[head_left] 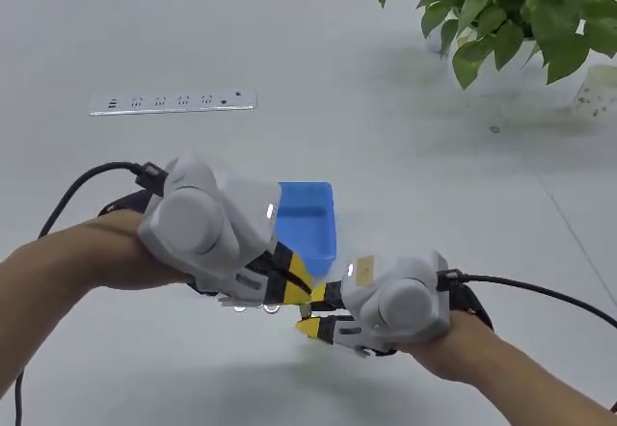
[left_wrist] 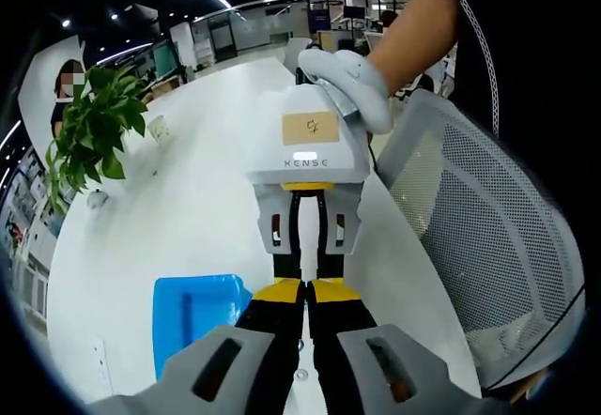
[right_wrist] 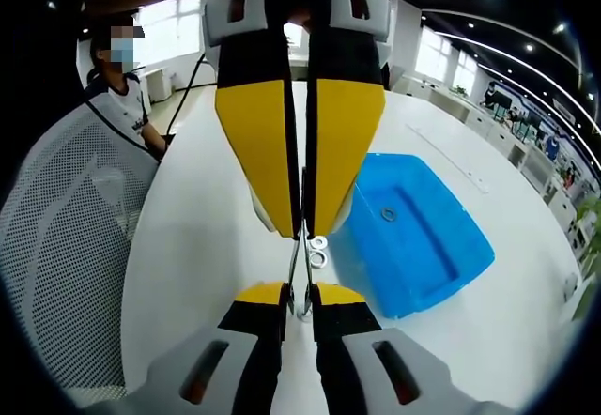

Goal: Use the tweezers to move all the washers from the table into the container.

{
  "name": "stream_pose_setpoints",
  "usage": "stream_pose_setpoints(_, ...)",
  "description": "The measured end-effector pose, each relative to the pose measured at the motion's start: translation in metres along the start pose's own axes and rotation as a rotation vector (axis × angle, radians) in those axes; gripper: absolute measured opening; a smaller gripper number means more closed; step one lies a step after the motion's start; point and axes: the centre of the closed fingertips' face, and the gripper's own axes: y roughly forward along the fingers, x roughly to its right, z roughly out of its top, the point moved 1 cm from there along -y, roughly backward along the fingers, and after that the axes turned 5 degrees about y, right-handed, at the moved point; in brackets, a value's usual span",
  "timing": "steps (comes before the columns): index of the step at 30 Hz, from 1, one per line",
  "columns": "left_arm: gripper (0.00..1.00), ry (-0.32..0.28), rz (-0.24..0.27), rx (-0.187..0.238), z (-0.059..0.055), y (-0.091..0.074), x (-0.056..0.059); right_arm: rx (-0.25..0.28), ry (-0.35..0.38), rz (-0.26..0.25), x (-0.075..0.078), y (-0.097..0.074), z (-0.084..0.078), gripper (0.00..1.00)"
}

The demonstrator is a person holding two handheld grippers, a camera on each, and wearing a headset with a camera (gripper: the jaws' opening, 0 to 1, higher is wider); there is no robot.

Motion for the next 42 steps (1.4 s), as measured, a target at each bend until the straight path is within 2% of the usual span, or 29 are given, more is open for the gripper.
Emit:
stream_pose_setpoints(25,0.05,-0.005,-0.001,0.01,0.0009,0.0023,-0.0035,0.0,0.061,0.004,0.0006,-0.0002,-0.0019,0.1)
stream_pose_setpoints(42,0.05,-0.003,-0.001,0.01,0.0051,-0.0025,-0.0015,-0.006,0.048,0.003,-0.0012,-0.0042,0.0026,0.1)
